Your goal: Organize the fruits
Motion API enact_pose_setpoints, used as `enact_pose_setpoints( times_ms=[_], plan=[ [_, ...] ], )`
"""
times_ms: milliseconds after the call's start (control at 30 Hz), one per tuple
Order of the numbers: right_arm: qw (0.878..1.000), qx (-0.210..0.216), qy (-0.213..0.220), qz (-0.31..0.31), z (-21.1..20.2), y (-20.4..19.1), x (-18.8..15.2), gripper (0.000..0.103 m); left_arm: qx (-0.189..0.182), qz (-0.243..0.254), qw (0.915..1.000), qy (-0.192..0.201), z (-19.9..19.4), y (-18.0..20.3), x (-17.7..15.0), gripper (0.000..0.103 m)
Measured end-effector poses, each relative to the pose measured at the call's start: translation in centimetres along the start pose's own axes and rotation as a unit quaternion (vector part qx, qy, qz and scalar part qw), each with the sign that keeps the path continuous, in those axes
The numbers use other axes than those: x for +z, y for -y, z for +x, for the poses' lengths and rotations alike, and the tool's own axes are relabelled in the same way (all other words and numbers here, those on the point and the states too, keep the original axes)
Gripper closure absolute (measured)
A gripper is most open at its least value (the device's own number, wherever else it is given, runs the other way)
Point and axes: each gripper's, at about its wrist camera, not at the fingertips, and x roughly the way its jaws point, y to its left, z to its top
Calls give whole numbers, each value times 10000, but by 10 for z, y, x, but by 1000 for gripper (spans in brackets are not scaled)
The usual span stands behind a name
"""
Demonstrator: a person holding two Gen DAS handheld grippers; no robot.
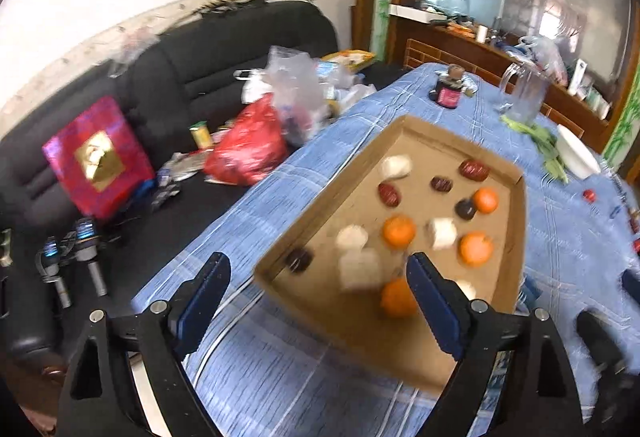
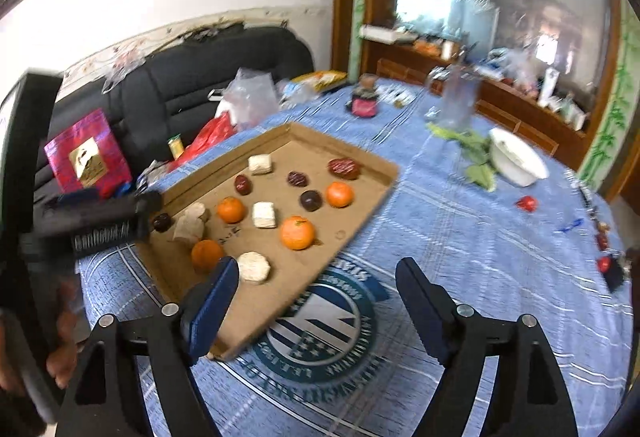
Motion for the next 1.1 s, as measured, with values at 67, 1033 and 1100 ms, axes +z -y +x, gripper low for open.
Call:
enact_pose_setpoints(
  times_ms=[67, 1033, 1100],
  plan=[
    [9998, -92, 154, 14, -10, 1, -7, 13, -44, -93, 9999, 32, -9, -2, -10, 10],
    [9915, -1143, 157, 604, -31, -38, -34, 13, -188, 790, 9856, 1485, -50, -24, -38, 6],
    [9911, -1177, 134, 608, -31, -37, -34, 13, -207, 826, 9862, 1423, -49, -24, -39, 6]
  ],
)
